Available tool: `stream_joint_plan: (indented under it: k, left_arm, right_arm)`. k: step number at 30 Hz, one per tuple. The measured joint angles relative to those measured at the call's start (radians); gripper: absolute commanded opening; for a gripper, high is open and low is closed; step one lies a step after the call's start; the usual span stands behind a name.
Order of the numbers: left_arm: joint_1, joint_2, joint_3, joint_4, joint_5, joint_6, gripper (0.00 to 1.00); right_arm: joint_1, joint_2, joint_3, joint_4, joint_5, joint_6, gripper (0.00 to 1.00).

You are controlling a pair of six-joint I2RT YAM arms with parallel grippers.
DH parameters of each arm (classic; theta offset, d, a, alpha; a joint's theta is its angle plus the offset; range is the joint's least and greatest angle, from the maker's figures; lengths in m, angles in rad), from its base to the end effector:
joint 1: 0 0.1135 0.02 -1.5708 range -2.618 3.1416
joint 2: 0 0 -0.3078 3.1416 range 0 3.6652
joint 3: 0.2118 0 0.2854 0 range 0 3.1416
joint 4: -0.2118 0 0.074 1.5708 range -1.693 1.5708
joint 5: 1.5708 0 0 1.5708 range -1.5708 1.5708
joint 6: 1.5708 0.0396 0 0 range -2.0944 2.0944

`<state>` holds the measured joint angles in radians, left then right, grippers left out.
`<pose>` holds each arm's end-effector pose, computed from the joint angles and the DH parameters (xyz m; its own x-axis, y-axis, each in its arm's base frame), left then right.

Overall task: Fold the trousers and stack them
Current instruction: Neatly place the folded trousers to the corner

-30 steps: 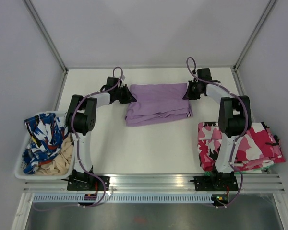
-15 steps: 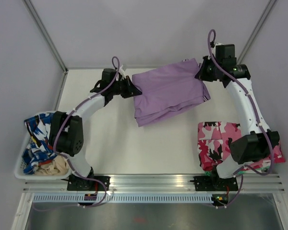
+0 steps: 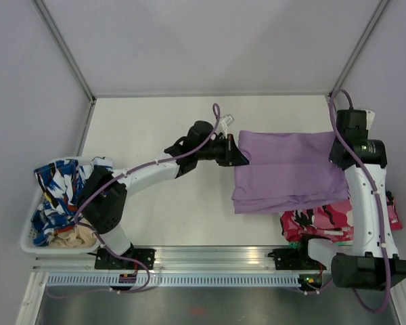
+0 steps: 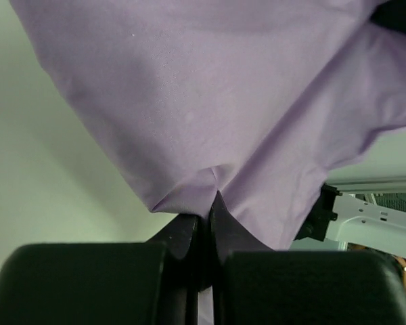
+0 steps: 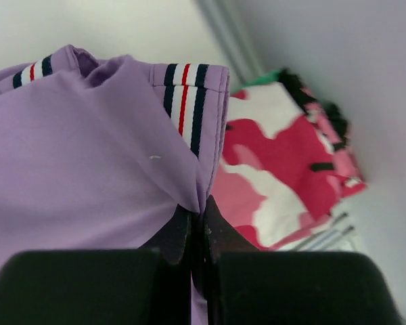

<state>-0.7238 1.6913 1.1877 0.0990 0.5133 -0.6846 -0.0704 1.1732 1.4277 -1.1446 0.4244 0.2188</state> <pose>0.3094 -0.2994 0.2943 -0.8072 -0.0218 -0.5899 0.5224 0.4389 -0.7311 0.2233 -0.0321 0.4400 -0.6867 0.2467 -0.6838 0.4832 0.8577 -0.1758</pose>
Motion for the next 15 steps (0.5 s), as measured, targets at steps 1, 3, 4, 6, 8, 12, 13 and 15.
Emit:
stream_joint_plan:
  k: [1, 3, 4, 6, 8, 12, 13, 15]
  left_arm:
    - [-0.029, 0.002, 0.000, 0.027, -0.018, -0.009, 0.02]
    - [-0.090, 0.011, 0.000, 0.081, -0.068, -0.035, 0.02]
    - [-0.115, 0.018, 0.000, 0.105, -0.090, -0.046, 0.02]
    - [-0.159, 0.039, 0.003, 0.135, -0.135, -0.057, 0.02]
    - [-0.201, 0.057, 0.010, 0.145, -0.192, -0.058, 0.02]
    - [-0.256, 0.082, 0.023, 0.181, -0.251, -0.065, 0.02]
    - [-0.261, 0.092, 0.029, 0.197, -0.252, -0.075, 0.02]
    - [-0.265, 0.114, 0.045, 0.227, -0.252, -0.091, 0.02]
  right_arm:
    - [-0.023, -0.026, -0.055, 0.028, 0.037, -0.017, 0.00]
    - [-0.058, -0.047, -0.151, 0.077, 0.119, -0.052, 0.00]
    - [-0.067, -0.044, -0.190, 0.111, 0.157, -0.067, 0.00]
    - [-0.076, -0.018, -0.246, 0.172, 0.224, -0.095, 0.00]
    - [-0.088, 0.011, -0.288, 0.240, 0.268, -0.127, 0.00]
    - [-0.139, 0.045, -0.315, 0.324, 0.296, -0.188, 0.00]
    - [-0.151, 0.052, -0.314, 0.343, 0.305, -0.209, 0.00]
    - [-0.172, 0.074, -0.306, 0.372, 0.321, -0.240, 0.00]
